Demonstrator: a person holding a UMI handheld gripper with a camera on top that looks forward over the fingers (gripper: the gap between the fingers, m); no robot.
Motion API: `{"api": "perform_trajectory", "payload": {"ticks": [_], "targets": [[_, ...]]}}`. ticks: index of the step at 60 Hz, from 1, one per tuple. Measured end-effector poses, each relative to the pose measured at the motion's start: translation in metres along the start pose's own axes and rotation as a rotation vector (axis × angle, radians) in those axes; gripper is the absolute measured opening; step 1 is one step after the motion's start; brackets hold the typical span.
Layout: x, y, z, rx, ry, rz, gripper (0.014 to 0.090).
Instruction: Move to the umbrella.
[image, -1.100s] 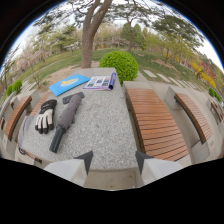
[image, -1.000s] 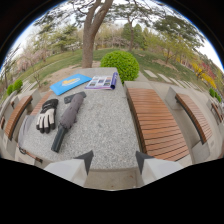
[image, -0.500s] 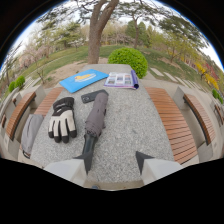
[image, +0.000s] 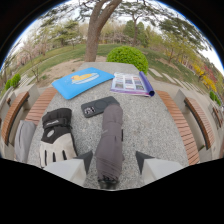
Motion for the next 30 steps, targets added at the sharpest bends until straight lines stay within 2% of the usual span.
{"api": "perform_trajectory", "payload": {"ticks": [14, 30], "targets": [[-0.008, -0.009, 0.028, -0.002, -0.005, -0.002, 0.0853], [-0.013, -0.006, 0.03, -0.011, -0.021, 0.0, 0.0851]]}}
